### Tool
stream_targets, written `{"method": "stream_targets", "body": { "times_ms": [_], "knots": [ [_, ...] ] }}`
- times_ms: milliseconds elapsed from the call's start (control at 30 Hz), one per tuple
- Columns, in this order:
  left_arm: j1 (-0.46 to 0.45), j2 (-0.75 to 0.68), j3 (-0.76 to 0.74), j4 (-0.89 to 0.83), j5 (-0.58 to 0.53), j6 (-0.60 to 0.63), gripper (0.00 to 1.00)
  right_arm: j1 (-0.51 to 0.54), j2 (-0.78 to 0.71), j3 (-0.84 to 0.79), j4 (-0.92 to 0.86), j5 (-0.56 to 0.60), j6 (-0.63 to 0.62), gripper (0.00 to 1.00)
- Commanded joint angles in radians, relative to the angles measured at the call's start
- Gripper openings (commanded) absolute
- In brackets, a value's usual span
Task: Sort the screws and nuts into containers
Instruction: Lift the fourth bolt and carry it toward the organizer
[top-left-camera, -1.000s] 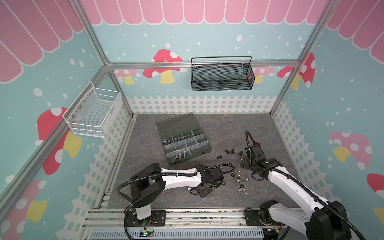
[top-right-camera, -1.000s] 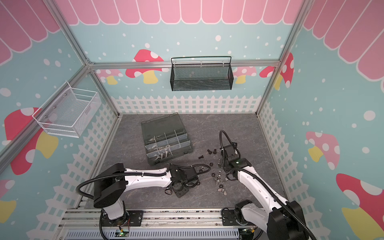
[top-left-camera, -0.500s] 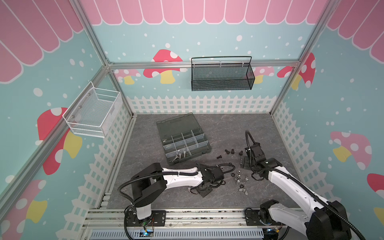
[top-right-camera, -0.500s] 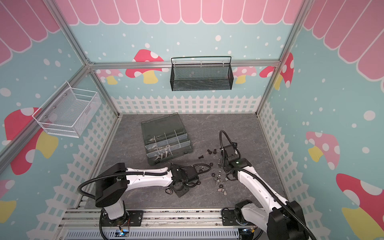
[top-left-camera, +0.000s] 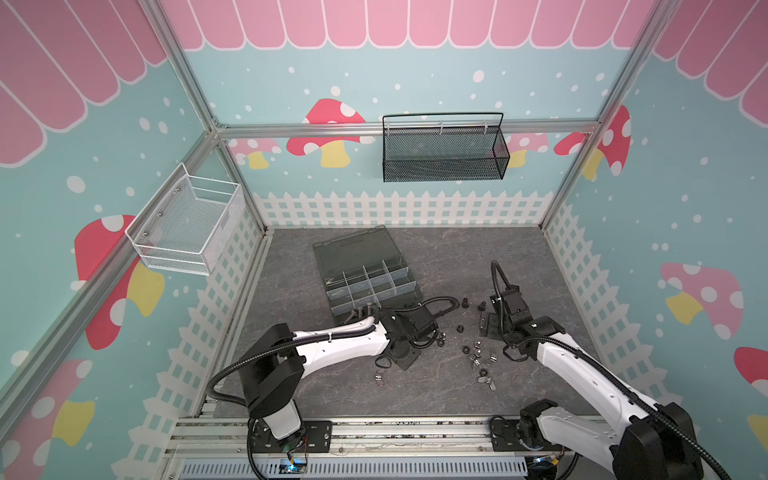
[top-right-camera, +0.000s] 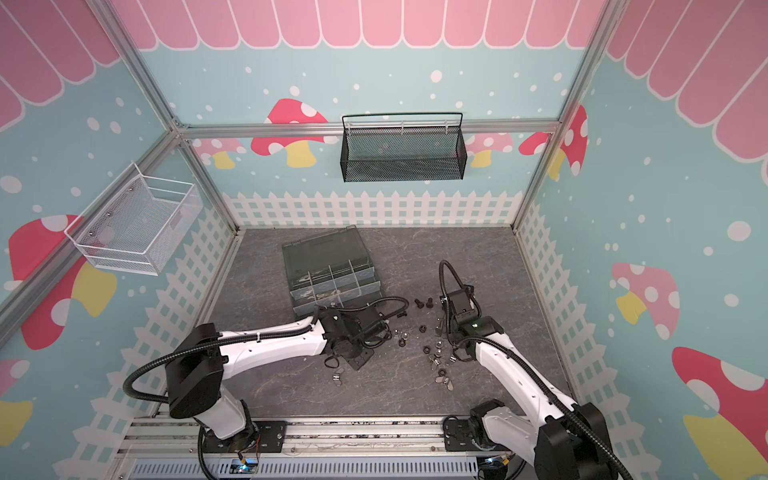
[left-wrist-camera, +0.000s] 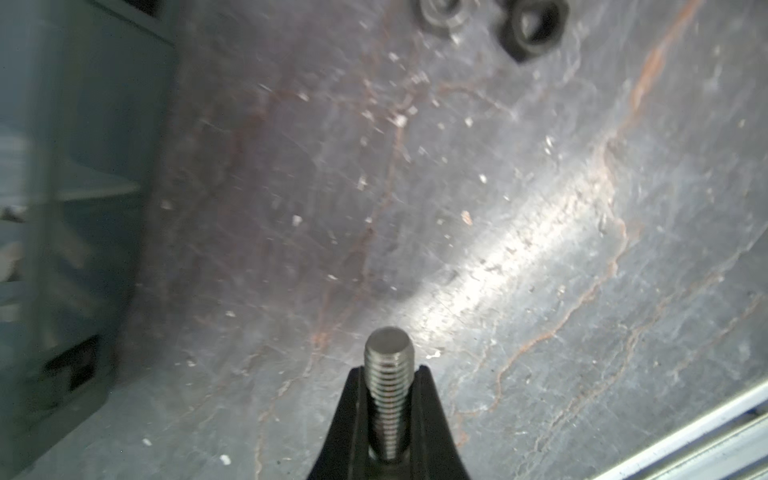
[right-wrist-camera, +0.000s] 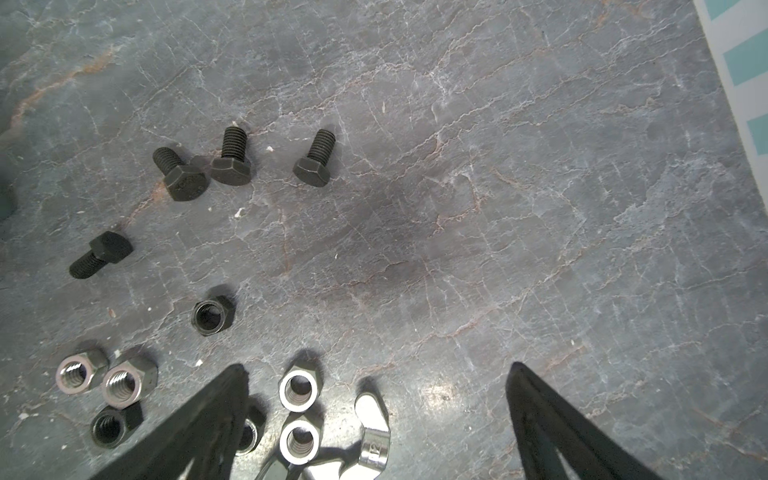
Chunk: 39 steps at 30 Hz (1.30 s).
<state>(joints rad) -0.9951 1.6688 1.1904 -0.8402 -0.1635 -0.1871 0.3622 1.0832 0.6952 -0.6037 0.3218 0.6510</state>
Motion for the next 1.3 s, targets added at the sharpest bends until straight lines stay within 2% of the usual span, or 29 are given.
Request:
{"method": "stream_targets", "body": {
  "times_ms": [0, 233, 333, 500, 600, 900, 1267],
  "knots": [
    [0.071, -0.056, 0.027, 0.037, -0.081, 0.041, 0.0, 0.007, -0.014, 0.029, -0.034, -0.006, -0.009, 0.98],
    [0.206, -0.121, -0.016, 0.166, -0.195, 0.006, 0.0, 0.008, -0.048, 0.047, -0.055, 0.012, -0.009, 0.98],
    [0.262, -0.136, -0.048, 0.248, -0.162, 0.04, 0.0, 0.008, -0.056, 0.049, -0.059, 0.018, -0.012, 0.98],
    [0.339, -0.152, -0.055, 0.275, -0.162, 0.089, 0.0, 0.007, -0.058, 0.042, -0.056, 0.021, -0.005, 0.98],
    [0.39, -0.173, -0.075, 0.315, -0.096, 0.141, 0.0, 0.007, -0.058, 0.045, -0.056, 0.02, -0.009, 0.98],
    [0.493, -0.19, -0.111, 0.349, -0.034, 0.25, 0.0, 0.007, -0.053, 0.043, -0.056, 0.02, -0.007, 0.98],
    [0.524, -0.186, -0.165, 0.372, 0.018, 0.301, 0.0, 0.007, -0.019, 0.049, -0.054, 0.001, -0.018, 0.98]
  ]
}}
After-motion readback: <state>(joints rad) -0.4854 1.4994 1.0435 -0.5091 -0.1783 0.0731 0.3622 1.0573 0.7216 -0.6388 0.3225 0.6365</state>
